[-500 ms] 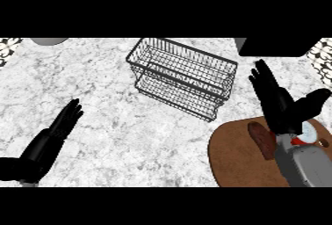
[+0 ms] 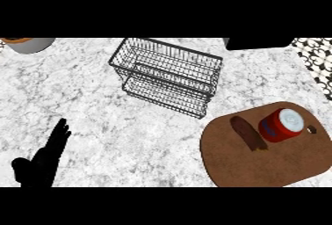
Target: Pick the can from the cutting board and place it in the tiered basket
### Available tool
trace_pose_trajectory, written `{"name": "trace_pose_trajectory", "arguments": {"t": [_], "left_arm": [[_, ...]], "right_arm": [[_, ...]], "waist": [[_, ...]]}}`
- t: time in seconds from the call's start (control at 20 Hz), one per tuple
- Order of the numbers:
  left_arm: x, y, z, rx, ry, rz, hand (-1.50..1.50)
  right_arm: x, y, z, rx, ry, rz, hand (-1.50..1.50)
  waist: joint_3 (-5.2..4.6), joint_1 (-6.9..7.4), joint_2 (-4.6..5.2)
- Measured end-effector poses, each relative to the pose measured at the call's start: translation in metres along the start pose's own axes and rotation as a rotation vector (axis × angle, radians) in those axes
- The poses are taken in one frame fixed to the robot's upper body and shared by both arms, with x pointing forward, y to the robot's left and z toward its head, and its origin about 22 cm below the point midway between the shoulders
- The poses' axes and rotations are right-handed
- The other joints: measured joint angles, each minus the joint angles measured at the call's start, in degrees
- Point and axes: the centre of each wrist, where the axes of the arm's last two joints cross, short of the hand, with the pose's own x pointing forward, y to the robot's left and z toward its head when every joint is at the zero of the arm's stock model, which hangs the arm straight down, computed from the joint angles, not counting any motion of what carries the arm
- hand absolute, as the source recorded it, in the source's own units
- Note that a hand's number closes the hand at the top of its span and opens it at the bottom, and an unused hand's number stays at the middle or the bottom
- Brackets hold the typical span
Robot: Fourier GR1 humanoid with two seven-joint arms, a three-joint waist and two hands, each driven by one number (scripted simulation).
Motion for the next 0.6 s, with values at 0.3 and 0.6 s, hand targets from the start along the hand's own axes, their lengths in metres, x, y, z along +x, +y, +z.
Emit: {"name": "trace_pose_trajectory", "arguments": {"t": [0.3, 0.6], "left_arm": [[-0.005, -0.031, -0.003, 0.053, -0.006, 0.005, 0.00], [-0.001, -0.043, -0.008, 0.062, 0.003, 0.003, 0.00]], "right_arm": [[-0.002, -0.058, 0.028, -0.268, -0.034, -0.072, -1.50], [0.023, -0.081, 0.063, -0.101, 0.086, 0.076, -1.50]], "waist": [[0.40, 1.30, -0.23], [0.30, 2.24, -0.16]]}}
